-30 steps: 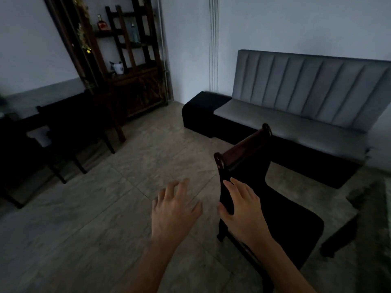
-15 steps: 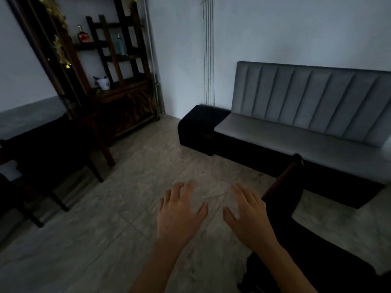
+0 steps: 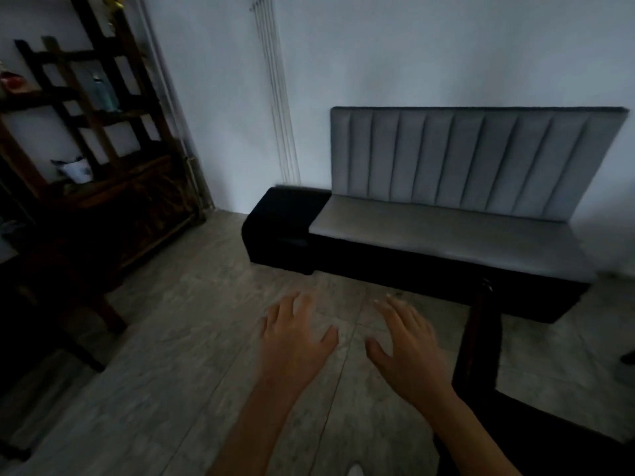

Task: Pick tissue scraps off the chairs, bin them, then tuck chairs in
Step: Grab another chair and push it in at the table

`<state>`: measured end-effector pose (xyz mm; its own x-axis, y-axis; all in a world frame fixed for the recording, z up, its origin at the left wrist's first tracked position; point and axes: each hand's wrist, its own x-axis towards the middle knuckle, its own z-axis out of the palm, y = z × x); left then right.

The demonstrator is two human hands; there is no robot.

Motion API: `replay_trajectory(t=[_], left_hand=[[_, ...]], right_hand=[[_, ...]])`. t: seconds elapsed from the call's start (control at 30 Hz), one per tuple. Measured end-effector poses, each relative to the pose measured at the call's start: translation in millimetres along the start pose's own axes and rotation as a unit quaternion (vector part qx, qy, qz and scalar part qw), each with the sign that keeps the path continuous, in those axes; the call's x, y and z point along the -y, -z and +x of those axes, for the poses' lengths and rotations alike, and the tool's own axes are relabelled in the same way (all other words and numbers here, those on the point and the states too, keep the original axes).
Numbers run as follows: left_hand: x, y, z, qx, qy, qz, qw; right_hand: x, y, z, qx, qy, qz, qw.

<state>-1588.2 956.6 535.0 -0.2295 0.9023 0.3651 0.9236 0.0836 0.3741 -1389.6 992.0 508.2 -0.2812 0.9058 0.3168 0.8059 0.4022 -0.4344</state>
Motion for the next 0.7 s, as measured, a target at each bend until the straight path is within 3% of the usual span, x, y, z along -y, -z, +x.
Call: replay_trajectory(t=[0.23,0.43,0.57,0.7], left_hand=[[-20,-81,127,0.038,-0.100,-0.026,0.994],[-85,-151,228,0.087,-0.192,-0.047,0.976],[-148,-194,255,0.129,-0.286,-0.089,0.945],[-217,-231,254,0.192,-0.393,-0.144,0.888]], right_hand=[[-69,-23,97,-0.034,-0.096,0.007,0.995],[-135,-10,147,-0.119,-0.214,-0.001,0.970],[-176,13,139,-0.152,-0.311,-0.027,0.938],[-204,39,107,-0.203,-0.423,-0.064,0.881]])
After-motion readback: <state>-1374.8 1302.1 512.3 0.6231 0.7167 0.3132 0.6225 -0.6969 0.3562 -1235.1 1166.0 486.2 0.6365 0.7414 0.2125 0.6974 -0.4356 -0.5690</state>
